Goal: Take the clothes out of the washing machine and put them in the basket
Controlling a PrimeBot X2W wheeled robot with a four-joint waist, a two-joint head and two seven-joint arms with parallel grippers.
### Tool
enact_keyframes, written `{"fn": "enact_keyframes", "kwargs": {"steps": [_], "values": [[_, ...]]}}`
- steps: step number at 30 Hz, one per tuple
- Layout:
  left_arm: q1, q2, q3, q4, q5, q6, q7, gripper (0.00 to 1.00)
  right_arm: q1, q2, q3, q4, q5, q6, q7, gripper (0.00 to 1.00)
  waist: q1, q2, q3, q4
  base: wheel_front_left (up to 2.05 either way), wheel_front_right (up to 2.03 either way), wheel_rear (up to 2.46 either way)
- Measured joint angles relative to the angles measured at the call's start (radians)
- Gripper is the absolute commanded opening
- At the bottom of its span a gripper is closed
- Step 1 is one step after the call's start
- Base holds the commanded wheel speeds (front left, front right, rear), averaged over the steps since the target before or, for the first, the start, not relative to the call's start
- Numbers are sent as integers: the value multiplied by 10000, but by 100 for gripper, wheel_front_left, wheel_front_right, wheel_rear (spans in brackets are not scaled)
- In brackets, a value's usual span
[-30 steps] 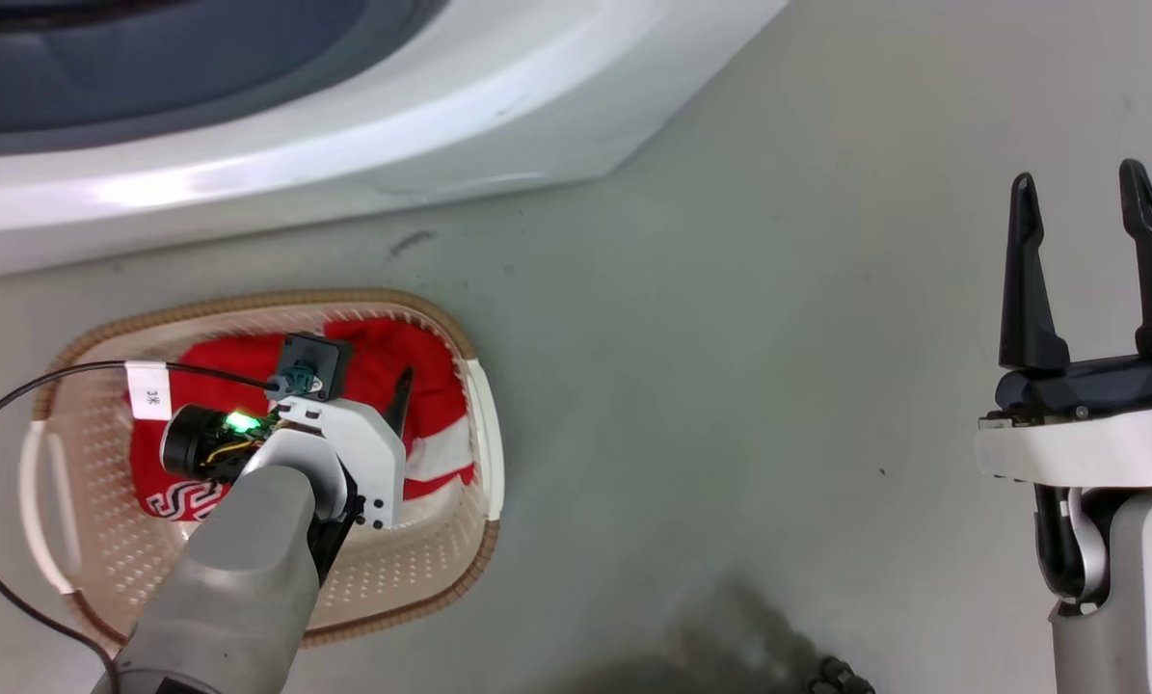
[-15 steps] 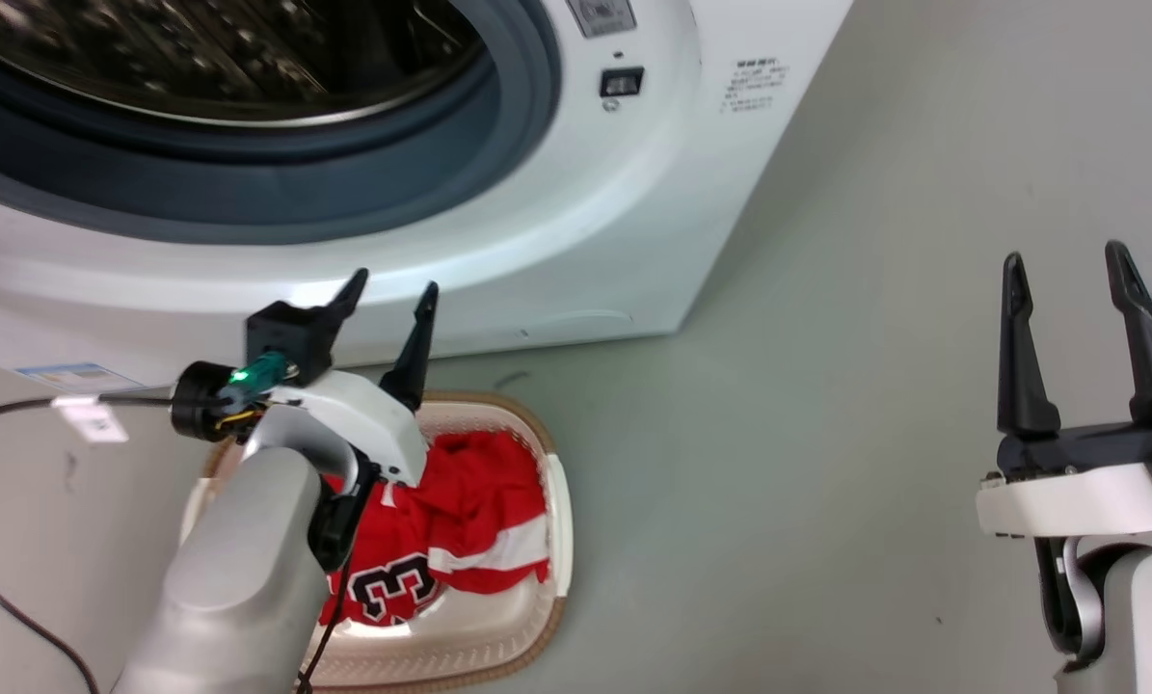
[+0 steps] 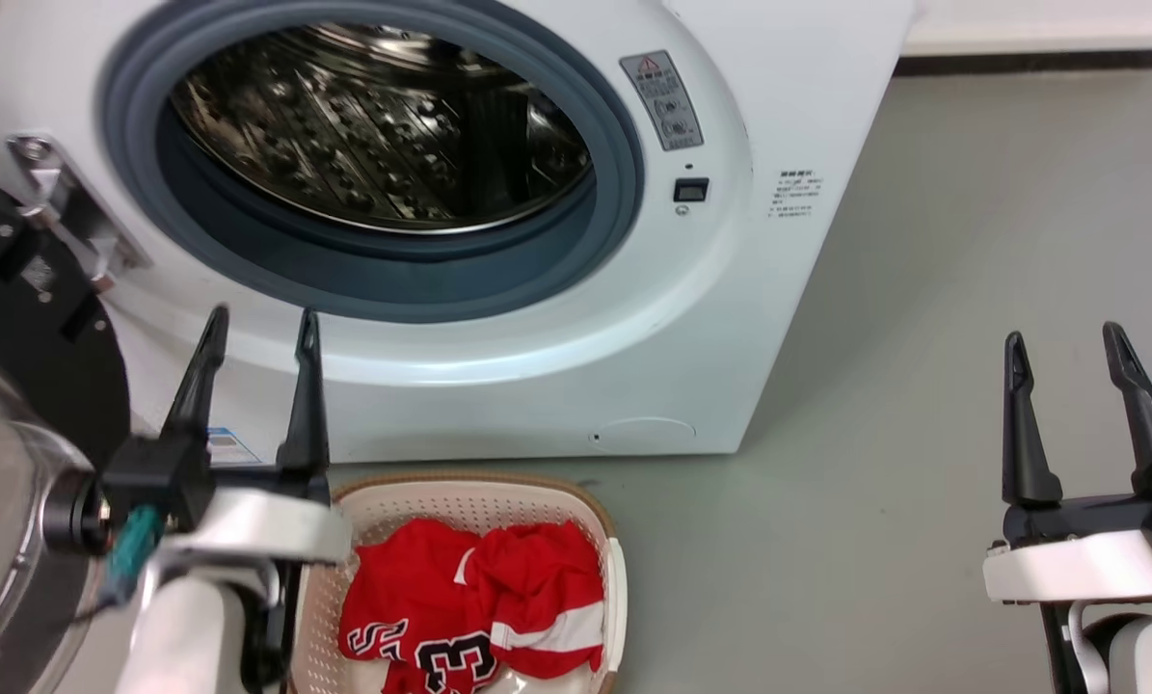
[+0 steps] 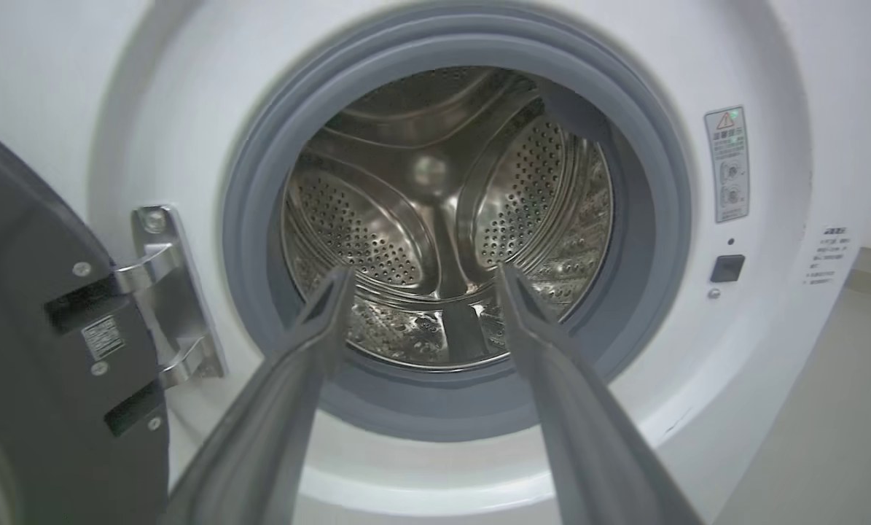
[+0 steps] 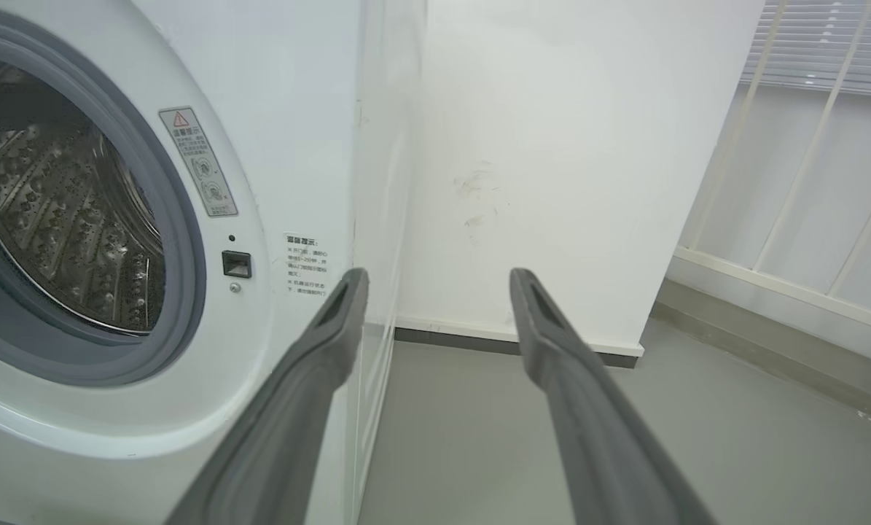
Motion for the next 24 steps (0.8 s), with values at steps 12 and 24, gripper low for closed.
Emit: {"fn": "enact_keyframes", "kwargs": {"steps": [12,24], "values": [[2435,-1208,658,-1438,1198,69,2,100,935,-2,-33,-157,445,0,0,100,1,0,-1040,334,0,0,0],[3150,-1452,360,-1064,1682,221,4,100,1583,-2,224,36,581,0,0,100,2,0,-1499,219,0,0,0]]}}
